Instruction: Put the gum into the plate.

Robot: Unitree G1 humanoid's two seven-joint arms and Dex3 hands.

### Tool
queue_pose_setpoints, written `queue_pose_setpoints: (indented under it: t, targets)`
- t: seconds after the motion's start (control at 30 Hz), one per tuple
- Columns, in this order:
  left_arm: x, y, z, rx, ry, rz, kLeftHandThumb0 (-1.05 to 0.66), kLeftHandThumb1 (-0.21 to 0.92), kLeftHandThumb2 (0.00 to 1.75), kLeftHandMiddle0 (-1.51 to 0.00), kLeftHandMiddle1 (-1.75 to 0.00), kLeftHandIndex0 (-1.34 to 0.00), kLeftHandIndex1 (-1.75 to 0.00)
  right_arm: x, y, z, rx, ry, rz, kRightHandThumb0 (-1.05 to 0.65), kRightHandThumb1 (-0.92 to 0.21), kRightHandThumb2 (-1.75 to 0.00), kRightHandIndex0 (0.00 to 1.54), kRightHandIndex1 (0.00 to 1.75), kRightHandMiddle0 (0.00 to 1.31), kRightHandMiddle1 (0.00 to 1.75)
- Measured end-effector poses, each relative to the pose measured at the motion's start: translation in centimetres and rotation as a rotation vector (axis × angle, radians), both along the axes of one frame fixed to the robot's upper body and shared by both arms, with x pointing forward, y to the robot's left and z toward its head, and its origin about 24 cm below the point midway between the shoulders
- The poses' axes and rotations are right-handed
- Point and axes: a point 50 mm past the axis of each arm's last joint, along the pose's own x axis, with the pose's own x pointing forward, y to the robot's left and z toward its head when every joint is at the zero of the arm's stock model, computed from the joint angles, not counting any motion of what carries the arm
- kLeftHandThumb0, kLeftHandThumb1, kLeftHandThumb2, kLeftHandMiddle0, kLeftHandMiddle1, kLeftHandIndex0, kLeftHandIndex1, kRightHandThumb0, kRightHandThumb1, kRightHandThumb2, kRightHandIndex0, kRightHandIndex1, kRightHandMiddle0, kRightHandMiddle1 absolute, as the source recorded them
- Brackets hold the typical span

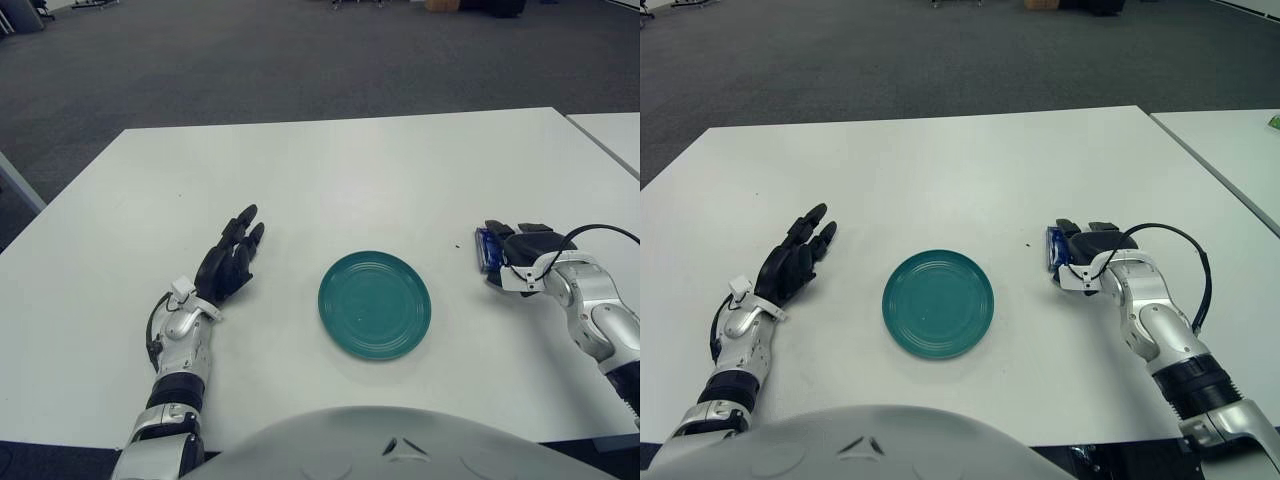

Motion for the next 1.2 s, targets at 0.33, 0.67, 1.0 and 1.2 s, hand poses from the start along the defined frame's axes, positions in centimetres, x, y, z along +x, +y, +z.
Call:
queue_pose_setpoints:
  t: [0.33,0.67,1.0,1.2]
  targets:
    - [0.0,0.4,-0.9,0.019,0.041,0.018,-1.05,0.92,0.78,-0.20,-0.02,0.00,-0.40,0.4,-0.3,-0.2,-0.008,-0.027,-0.007,-1.05,-0.92,-0.67,0.24,0.04,0.00,0.57]
    - [0.3,0.0,-0.6,-0.022,0.003,-0.011,-1.05,0.92,0.77,-0.21,-0.02,0.00,-0.39,1.5,-1.3,-2.1,0.010,-0.133,-0.070,-1.01,-0.92,-0.45,0.34,0.10,0.00,0.85]
    - [0.2,0.2,-0.4,-0.043,0.004,0.014,-1.05,0.92,0.79,-0.24,-0.03,0.00,-0.40,1.4,-1.3,-2.8,0.043,-0.228,-0.129,-0.82,-0.92,-0.28,0.19,0.61,0.00,1.36]
    - [0.3,0.0,-0.3,-0.055,0.017,0.022,-1.05,0.92,0.79,-0.25,-0.04,0.00,-0.42,1.4,-1.1,-2.9,0.064,-0.272,-0.176,-0.47,-0.72,-0.72,0.18,0.75,0.31,1.68]
